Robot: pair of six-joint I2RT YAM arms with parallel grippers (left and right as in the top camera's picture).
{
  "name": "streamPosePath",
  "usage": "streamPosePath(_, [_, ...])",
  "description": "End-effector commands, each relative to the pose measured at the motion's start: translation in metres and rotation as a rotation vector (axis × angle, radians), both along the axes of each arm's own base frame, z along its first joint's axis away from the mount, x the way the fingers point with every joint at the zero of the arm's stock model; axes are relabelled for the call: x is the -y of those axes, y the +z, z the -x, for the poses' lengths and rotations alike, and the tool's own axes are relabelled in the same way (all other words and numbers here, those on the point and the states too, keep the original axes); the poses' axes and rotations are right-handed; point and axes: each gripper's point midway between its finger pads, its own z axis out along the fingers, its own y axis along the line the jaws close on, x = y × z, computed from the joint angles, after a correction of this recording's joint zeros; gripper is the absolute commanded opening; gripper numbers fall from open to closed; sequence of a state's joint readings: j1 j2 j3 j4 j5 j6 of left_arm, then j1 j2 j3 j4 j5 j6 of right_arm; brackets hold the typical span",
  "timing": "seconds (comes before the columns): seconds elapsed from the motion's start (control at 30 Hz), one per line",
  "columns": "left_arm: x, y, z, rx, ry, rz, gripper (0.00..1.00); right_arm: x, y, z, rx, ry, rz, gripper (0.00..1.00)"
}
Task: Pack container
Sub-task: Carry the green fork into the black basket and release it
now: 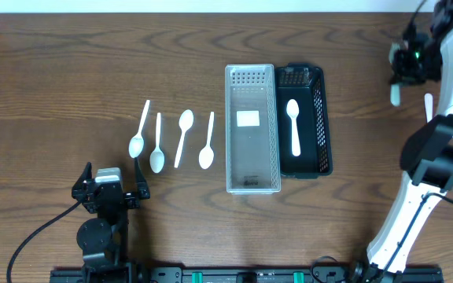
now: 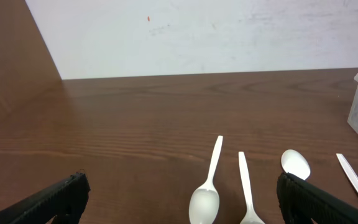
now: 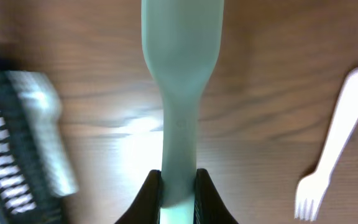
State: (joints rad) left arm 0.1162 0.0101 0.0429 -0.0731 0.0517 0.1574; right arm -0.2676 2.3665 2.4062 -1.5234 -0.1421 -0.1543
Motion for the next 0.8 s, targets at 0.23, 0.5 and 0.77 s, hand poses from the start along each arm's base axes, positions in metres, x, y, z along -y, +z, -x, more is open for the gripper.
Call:
streamPosePath(0.23, [-0.001,-0.016,0.000,-0.038,0.002,-0.005,0.98,-0.153,0.056,0.006,0.020,0.165,-0.153,0.01])
streamPosePath(0.5, [-0.001,-0.016,0.000,-0.038,0.002,-0.005,0.98,-0.208,0.038,0.024,-0.062,0.258,-0.153,0.01])
streamPosePath(0.77, [-0.001,-0.016,0.000,-0.038,0.002,-0.005,0.98,-0.217,0.012,0.041,-0.155,0.298,-0.088,0.33])
